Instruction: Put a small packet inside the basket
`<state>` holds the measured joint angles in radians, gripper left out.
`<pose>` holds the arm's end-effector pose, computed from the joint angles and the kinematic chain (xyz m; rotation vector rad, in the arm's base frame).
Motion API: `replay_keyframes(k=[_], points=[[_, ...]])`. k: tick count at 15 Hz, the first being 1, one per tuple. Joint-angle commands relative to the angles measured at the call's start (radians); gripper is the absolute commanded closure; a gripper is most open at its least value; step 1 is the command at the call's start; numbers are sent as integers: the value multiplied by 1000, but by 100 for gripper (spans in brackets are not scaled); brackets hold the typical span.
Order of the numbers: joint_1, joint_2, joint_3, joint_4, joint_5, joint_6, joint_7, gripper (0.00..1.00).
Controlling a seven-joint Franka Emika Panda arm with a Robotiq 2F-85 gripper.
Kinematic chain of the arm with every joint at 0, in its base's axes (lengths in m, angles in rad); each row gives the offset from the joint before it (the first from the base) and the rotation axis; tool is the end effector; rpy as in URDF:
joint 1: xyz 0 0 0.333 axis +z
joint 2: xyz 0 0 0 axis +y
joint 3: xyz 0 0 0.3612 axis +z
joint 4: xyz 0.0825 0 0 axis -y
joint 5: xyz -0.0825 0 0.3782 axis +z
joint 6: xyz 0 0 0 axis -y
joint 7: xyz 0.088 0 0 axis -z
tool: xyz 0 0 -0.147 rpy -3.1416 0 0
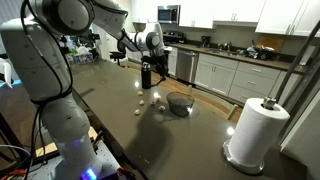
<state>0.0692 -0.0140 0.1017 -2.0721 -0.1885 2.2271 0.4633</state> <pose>0.5560 0.0842 0.4620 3.0118 -0.2865 0.3188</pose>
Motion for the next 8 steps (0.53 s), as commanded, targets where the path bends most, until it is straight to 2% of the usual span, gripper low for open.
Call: replay_keyframes(k=[1, 6, 7, 8], points=[[-8, 25, -23, 39, -50, -30, 77, 91], [-15, 34, -60, 38, -50, -30, 116, 91], [-15, 35, -65, 38, -51, -30, 122, 66], [-14, 35, -69, 39, -49, -31, 125, 55]])
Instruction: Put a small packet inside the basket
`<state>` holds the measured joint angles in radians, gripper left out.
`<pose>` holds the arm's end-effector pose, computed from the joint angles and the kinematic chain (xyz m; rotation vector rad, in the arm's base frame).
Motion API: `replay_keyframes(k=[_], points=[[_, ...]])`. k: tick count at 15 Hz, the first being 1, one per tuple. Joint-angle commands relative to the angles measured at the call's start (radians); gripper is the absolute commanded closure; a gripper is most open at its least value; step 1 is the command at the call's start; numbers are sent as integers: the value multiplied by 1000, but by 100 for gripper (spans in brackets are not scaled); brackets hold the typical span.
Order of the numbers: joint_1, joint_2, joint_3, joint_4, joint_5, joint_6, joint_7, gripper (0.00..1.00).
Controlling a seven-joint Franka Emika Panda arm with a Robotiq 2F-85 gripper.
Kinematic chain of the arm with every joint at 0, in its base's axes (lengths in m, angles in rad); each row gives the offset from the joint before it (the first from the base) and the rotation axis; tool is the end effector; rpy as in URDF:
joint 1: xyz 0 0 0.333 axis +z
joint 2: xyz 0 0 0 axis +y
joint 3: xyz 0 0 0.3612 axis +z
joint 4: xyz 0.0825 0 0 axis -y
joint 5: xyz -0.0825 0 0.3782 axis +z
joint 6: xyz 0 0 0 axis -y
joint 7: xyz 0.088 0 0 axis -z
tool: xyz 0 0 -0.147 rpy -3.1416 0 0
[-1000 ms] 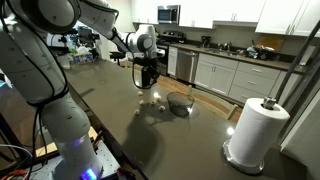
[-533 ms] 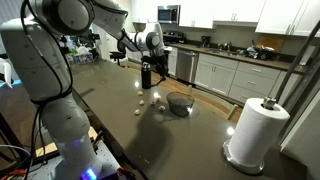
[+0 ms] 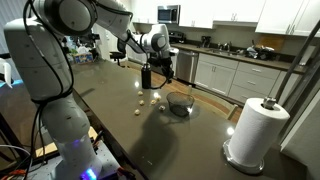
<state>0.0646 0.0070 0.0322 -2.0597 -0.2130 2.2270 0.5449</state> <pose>0.5666 0.0417 0.4564 2.9652 -0.4959 0.3138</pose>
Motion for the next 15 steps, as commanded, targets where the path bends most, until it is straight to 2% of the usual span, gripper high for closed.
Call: replay_keyframes(k=[1, 8, 9, 15], points=[[-10, 14, -3, 27, -26, -30, 49, 49], [-9, 10, -8, 23, -33, -25, 77, 5], [-8, 8, -7, 21, -30, -26, 78, 2], [13, -22, 19, -9, 59, -23, -21, 0]])
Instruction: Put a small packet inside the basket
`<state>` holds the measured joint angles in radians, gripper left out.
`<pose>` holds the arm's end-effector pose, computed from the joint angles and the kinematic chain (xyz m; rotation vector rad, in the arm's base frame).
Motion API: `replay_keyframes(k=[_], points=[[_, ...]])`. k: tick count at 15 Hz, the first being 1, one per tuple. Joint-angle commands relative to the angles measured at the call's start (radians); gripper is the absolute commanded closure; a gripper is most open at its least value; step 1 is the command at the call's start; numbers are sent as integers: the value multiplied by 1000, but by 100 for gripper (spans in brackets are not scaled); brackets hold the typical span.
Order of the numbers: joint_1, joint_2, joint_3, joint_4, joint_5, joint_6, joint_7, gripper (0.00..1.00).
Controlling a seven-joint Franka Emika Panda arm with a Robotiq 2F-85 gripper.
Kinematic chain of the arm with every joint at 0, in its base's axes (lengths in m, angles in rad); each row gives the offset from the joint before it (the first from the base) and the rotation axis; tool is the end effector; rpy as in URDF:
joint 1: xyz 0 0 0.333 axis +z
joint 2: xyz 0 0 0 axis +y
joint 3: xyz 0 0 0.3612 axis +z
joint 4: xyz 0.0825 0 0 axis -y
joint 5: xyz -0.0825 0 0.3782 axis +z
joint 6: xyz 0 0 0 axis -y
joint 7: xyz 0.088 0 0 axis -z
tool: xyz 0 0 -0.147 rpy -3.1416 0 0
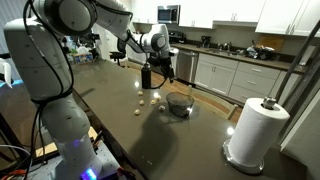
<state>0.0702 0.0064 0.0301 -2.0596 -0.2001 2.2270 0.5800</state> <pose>0.5662 0.0444 0.4566 2.9692 -0.5559 0.3143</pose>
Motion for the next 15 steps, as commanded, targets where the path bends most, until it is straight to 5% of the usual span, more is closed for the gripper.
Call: replay_keyframes(k=[1, 10, 15], points=[[12, -28, 31, -17, 60, -26, -72, 0], [47, -74, 82, -82, 239, -79, -265, 0], [46, -52, 87, -68, 207, -61, -223, 0]])
